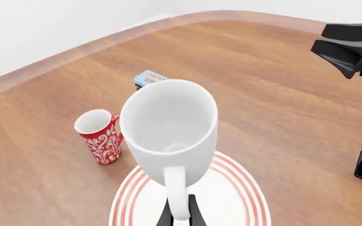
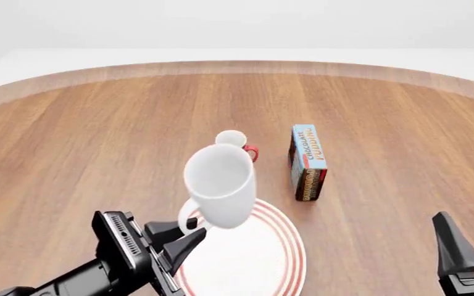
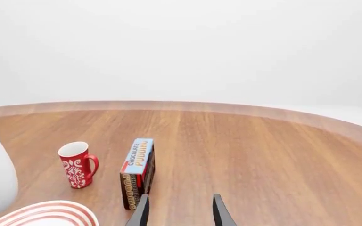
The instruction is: Pick up the white mug and put it on the plate, and put the chocolate pudding to the right of the plate.
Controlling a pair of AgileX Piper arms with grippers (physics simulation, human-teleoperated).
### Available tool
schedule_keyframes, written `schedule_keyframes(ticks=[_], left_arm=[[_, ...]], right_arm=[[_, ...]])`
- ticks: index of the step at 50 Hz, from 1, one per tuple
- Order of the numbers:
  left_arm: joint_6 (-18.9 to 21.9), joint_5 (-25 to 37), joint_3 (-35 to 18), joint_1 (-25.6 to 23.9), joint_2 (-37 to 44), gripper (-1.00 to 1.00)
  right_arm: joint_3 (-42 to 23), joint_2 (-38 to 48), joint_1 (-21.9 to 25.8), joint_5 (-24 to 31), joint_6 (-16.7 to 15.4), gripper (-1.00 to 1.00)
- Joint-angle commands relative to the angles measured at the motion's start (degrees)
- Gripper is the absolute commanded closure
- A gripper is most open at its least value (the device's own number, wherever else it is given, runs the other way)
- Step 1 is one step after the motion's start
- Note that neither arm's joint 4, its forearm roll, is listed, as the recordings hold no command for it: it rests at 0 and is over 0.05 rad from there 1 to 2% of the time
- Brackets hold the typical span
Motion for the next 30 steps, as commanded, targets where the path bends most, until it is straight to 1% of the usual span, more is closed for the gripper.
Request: schedule_keyframes(ticks=[1,10,15,30], left_arm=[[-1.13,-1.47,2.35,1.04,0.14,1.0],[-2.27,-3.16,3.36,0.63,2.01,1.0],[-3.45,-6.36,4.45,0.14,5.23,1.0],[-5.38,-11.84,5.62,-0.45,11.04,1.0]], right_arm=[[-0.12,0.0,0.09,-0.01,-0.04,-1.0],[-0.3,-0.01,0.2,0.04,-0.05,-1.0],[-0.14,0.0,0.34,-0.06,-0.2,-1.0],[-0.16,0.0,0.45,-0.08,-0.22,-1.0]])
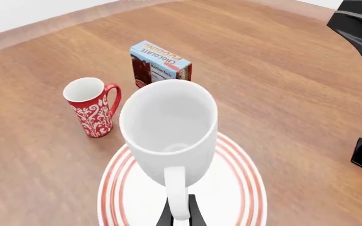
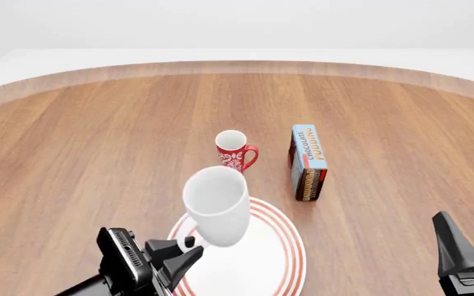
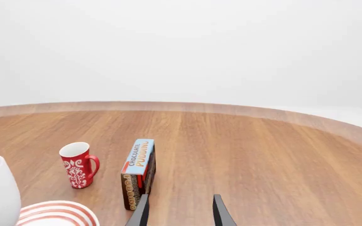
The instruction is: Pick up the white mug and put it on the plate, and put the chocolate pudding to the right of the plate.
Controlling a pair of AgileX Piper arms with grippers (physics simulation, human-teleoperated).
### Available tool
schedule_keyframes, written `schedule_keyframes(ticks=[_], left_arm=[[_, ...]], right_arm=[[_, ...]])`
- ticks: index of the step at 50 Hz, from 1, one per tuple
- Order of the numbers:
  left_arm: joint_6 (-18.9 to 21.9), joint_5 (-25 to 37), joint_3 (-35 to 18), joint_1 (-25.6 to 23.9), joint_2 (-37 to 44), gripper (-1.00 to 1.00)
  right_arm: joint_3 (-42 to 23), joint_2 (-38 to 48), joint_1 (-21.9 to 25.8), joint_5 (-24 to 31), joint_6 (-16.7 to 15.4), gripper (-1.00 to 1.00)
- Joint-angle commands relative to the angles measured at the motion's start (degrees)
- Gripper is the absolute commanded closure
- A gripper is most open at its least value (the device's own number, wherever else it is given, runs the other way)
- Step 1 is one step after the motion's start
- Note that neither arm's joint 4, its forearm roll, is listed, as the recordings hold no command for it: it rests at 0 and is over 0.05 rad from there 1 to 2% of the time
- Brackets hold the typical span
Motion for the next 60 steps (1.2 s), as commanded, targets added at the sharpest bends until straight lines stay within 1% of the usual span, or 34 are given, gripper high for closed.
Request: schedule_keyframes(ticks=[1,7,16,24,29,41,48,60], left_arm=[[-1.14,-4.31,0.98,-0.36,4.16,1.0],[-2.2,-7.87,1.27,-1.11,8.37,1.0],[-3.12,-10.44,1.13,-1.81,12.48,1.0],[-3.38,-11.21,0.62,-1.67,15.07,1.0],[-3.22,-10.67,0.1,-1.7,15.51,1.0],[-3.84,-12.32,-0.21,-1.47,18.7,1.0],[-4.02,-12.16,-0.52,-1.54,19.61,1.0],[-4.5,-14.08,-0.77,-1.1,23.07,1.0]], right_arm=[[-0.06,0.0,0.11,0.0,-0.02,-1.0],[-0.02,0.0,0.18,-0.03,-0.09,-1.0],[0.05,0.01,0.17,-0.07,-0.09,-1.0],[0.1,0.01,0.19,-0.1,-0.12,-1.0],[-0.01,0.01,0.18,-0.01,-0.11,-1.0],[-0.04,0.01,0.0,-0.02,-0.02,-1.0],[-0.02,0.0,0.01,-0.01,0.05,-1.0],[-0.24,-0.03,-0.01,0.2,0.05,-1.0]])
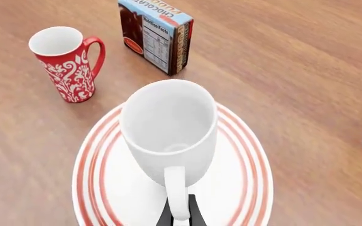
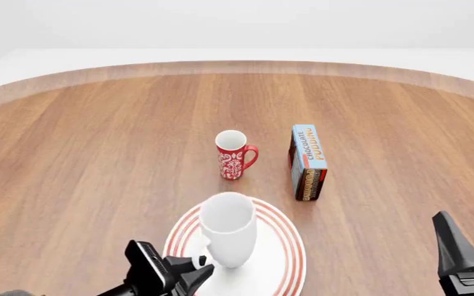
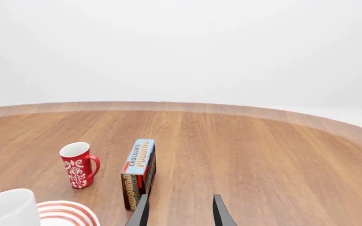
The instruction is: Pick up the white mug and put it on the plate, and put the chocolate pudding to the right of the plate.
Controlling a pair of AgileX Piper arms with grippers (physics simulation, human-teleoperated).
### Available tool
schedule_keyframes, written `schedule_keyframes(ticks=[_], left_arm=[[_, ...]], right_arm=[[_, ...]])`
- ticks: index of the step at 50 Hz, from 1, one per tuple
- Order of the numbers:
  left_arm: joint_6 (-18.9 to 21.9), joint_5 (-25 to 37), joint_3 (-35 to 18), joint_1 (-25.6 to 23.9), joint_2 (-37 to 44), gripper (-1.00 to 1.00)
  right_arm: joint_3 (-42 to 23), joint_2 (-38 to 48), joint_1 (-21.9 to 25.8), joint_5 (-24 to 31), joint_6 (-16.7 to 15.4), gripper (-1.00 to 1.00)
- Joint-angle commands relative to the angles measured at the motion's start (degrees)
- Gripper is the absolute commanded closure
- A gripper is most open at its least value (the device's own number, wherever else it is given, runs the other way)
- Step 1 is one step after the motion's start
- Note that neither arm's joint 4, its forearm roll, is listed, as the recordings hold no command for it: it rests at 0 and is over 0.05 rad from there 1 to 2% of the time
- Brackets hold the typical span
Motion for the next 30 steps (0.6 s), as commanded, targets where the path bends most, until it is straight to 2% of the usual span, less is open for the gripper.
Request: schedule_keyframes(ticks=[1,22,23,30], left_arm=[[-0.09,-1.32,-0.49,0.25,2.71,1.0],[-1.62,-3.14,-0.67,-0.35,6.04,1.0],[-1.8,-3.21,-0.68,-0.34,6.24,-1.0],[-1.92,-2.97,-0.74,-0.16,6.33,-1.0]], right_arm=[[-0.17,-0.02,-0.03,0.15,0.0,-1.0],[-0.19,-0.01,-0.08,0.08,0.01,-1.0],[-0.12,-0.01,-0.07,0.02,0.0,-1.0],[-0.09,-0.01,-0.03,0.04,-0.03,-1.0]])
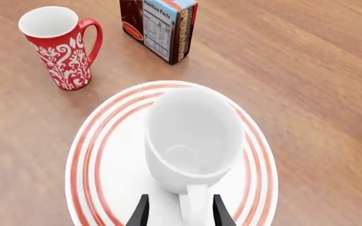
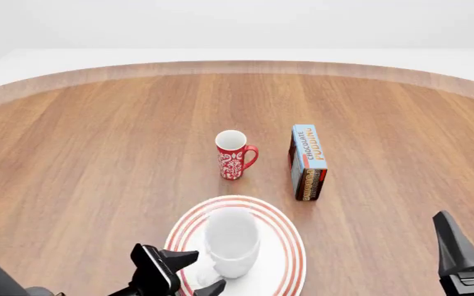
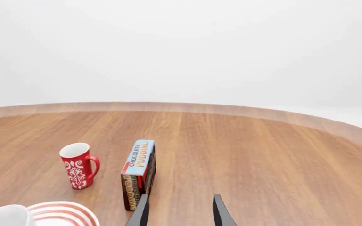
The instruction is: Pick up the white mug and put it on the plate, and put the chocolate pudding to the right of the plate.
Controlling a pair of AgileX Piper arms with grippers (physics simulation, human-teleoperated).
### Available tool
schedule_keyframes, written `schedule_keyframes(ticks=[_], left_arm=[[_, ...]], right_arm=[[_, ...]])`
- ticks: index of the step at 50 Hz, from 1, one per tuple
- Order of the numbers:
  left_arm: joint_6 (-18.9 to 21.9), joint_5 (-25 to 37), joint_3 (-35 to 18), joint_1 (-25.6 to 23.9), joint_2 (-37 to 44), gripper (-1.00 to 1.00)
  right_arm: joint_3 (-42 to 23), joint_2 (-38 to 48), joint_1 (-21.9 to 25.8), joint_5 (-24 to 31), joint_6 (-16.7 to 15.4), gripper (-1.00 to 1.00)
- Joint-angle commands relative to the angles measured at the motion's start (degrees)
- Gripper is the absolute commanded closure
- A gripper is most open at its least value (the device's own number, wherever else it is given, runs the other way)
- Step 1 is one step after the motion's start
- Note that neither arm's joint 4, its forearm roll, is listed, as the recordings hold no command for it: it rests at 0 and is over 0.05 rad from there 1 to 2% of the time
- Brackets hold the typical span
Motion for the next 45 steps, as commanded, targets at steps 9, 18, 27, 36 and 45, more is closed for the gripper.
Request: schedule_keyframes(ticks=[9,18,27,36,45], left_arm=[[-0.33,-0.06,-0.1,0.17,0.59,-1.0],[0.21,2.13,0.62,0.68,-3.49,-1.0],[1.28,6.28,1.64,2.25,-10.62,-1.0],[1.62,11.11,2.07,1.01,-17.81,-1.0],[1.95,17.07,1.97,-1.56,-26.25,-1.0]], right_arm=[[-0.06,0.0,0.03,0.0,0.0,-1.0],[0.17,0.02,0.11,-0.23,-0.02,-1.0],[0.22,0.03,0.11,-0.28,0.0,-1.0],[0.32,0.03,0.13,-0.3,0.01,-1.0],[0.31,0.03,0.25,-0.23,0.0,-1.0]])
